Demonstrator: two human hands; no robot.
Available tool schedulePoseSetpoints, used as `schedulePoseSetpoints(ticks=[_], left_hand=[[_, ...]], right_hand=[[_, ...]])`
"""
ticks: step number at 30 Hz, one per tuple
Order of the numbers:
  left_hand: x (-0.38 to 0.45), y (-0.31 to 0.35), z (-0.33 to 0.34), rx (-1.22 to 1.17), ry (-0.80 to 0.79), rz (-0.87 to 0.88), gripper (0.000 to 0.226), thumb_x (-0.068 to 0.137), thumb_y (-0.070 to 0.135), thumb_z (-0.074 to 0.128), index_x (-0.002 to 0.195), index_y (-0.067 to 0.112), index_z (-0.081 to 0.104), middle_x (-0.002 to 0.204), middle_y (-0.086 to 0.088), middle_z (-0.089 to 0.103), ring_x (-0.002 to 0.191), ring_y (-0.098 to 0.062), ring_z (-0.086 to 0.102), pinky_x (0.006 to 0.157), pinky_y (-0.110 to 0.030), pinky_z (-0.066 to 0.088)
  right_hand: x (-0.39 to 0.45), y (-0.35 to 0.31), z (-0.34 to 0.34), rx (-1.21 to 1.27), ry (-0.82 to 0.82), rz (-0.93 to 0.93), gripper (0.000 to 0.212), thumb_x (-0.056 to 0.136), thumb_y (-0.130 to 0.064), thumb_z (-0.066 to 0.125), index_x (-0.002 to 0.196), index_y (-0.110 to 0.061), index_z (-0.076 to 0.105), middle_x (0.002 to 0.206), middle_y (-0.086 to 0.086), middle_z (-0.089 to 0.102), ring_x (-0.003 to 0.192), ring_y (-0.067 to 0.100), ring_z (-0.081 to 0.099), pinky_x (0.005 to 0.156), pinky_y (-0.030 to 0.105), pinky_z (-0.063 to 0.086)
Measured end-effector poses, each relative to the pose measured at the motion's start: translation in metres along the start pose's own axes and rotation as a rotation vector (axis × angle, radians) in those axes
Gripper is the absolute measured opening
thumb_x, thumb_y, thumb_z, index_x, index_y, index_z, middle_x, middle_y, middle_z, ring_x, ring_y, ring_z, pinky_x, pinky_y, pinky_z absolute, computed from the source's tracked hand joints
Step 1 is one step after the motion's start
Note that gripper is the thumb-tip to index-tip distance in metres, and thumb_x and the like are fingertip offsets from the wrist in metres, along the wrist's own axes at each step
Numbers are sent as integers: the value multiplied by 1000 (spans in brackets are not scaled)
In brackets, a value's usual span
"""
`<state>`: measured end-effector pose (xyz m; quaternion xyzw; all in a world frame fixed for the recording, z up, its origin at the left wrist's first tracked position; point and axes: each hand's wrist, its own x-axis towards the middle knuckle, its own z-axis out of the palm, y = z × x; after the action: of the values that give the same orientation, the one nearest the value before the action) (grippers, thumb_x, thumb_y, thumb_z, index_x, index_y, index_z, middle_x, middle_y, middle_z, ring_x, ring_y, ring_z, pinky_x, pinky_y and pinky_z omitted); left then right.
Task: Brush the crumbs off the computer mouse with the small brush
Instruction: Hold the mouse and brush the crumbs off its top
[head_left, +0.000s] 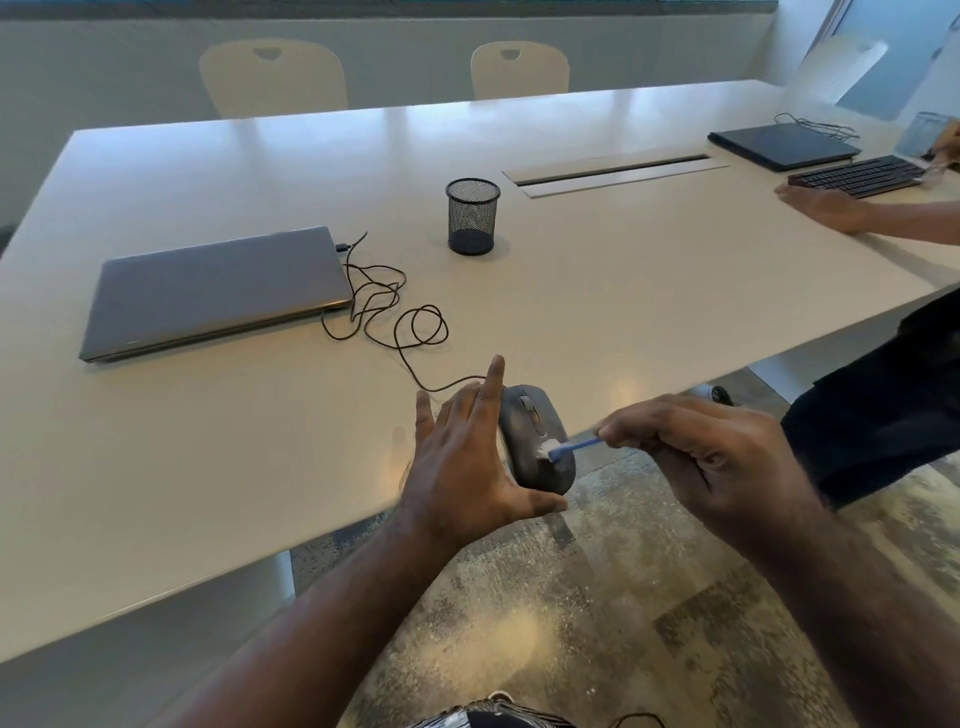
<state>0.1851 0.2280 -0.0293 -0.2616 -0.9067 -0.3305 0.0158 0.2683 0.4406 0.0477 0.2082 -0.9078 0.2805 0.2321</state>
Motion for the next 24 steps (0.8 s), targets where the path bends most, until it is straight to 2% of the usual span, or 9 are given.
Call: schedulePoseSetpoints(ticks=[5,7,10,13,16,18,20,24], left_hand=[[0,-4,-1,-20,12,-45,148,47,84,71,154,28,-13,150,4,34,143,-12,24,120,-52,-7],[0,-3,0,-28,16,-55,147,46,84,71,154,28,-12,149,4,36,142,-12,26,120,-52,-6],[2,-2,0,-35,13,-50,147,47,83,72,155,27,-12,150,3,36,143,-13,26,121,-52,-6],[2,0,-1,-63,22,-48,146,49,81,74,155,27,-10,150,3,36,143,-12,25,121,-51,-6],[3,0,-1,-91,22,-49,145,48,82,73,155,27,-8,151,4,36,143,-11,25,121,-51,-5],[3,-1,-2,-98,24,-58,146,47,82,72,156,27,-7,151,4,36,143,-11,25,121,-52,-5],[3,-2,-3,-99,27,-64,146,47,83,72,156,27,-7,151,4,36,143,-12,25,121,-51,-5],[4,-1,-4,-106,33,-65,146,47,82,73,156,25,-6,151,5,37,143,-11,26,121,-50,-5]], right_hand=[[-7,6,-1,18,-65,21,21,83,-6,66,100,-15,74,93,-11,72,87,-4,68,73,19,57],[-9,8,-2,24,-48,52,21,84,-3,67,100,-14,74,92,-10,73,86,-3,69,73,22,58],[-9,7,-4,107,73,137,25,82,8,70,97,-12,74,88,-6,74,82,3,72,71,30,61],[-8,3,1,210,131,226,16,85,-4,66,96,-13,73,85,-6,75,79,7,73,71,30,61],[-11,7,9,189,157,348,17,86,-11,65,99,-20,71,85,-11,73,77,3,72,71,25,60],[-12,12,10,178,234,416,20,86,-9,66,99,-23,69,86,-13,72,77,3,72,72,25,60],[-13,16,9,181,292,450,20,87,-5,66,101,-19,70,86,-9,73,77,6,73,72,29,61],[-12,11,9,312,278,467,20,87,-2,65,96,-20,70,83,-6,76,75,12,74,71,29,60]])
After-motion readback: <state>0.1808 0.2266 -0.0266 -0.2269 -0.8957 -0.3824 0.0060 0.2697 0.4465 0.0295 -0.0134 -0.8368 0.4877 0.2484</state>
